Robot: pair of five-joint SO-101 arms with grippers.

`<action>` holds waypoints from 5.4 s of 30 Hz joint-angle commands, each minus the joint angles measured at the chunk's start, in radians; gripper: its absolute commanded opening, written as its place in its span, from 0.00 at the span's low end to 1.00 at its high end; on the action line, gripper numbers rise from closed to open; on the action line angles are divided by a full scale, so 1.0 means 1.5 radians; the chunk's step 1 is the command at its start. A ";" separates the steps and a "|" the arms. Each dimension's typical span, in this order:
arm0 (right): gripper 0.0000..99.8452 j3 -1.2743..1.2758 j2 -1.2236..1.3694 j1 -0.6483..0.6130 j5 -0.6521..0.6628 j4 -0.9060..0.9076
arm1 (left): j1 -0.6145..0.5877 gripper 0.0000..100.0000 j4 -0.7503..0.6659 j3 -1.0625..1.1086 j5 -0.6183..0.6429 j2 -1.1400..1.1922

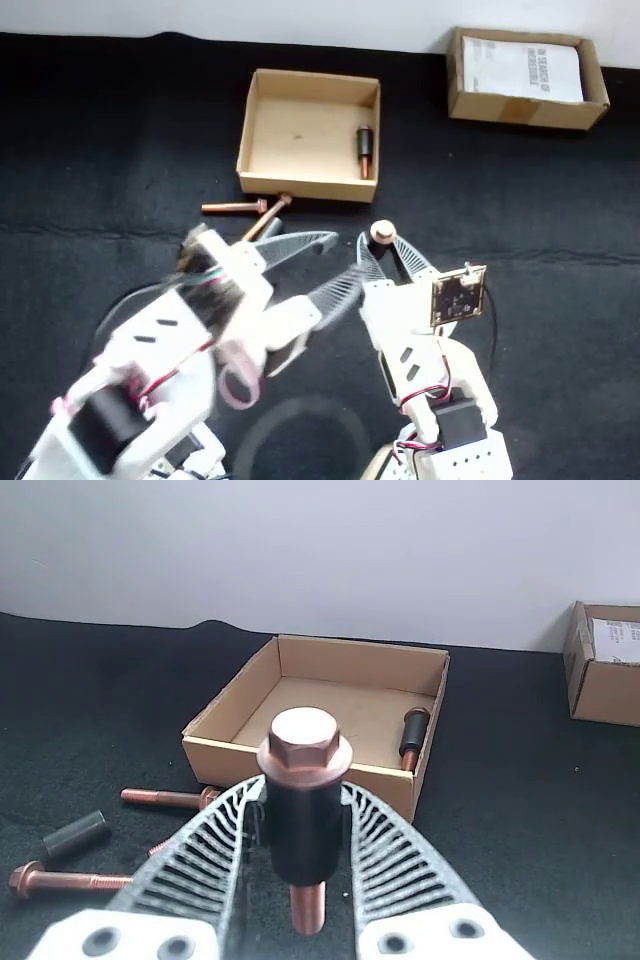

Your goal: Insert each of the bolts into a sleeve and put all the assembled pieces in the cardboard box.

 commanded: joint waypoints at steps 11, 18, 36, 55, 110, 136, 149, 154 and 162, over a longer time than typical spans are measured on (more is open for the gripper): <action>0.01 -0.002 -0.015 0.007 -0.007 0.128 | -0.275 0.01 0.066 0.146 -0.040 -0.203; 0.01 -0.126 -0.014 0.007 -0.002 0.150 | -0.429 0.01 0.065 0.329 -0.040 -0.296; 0.01 -0.469 0.369 0.080 -0.001 0.054 | -0.566 0.01 0.065 0.551 -0.038 -0.291; 0.01 -0.988 0.993 0.079 -0.007 0.057 | -0.568 0.01 0.093 0.602 -0.040 -0.286; 0.22 -2.138 1.877 -0.041 0.191 0.763 | -0.627 0.01 0.066 0.602 -0.041 -0.286; 0.22 -1.530 1.448 -0.266 0.291 0.891 | -0.647 0.01 0.065 0.602 -0.041 -0.286; 0.22 -1.343 1.419 -0.294 0.637 0.890 | -0.647 0.01 0.065 0.602 -0.041 -0.286; 0.22 -1.341 1.420 -0.300 0.667 0.853 | -0.648 0.01 0.065 0.602 -0.041 -0.286; 0.22 -1.342 1.443 -0.308 0.664 0.776 | -0.665 0.01 0.065 0.602 -0.041 -0.286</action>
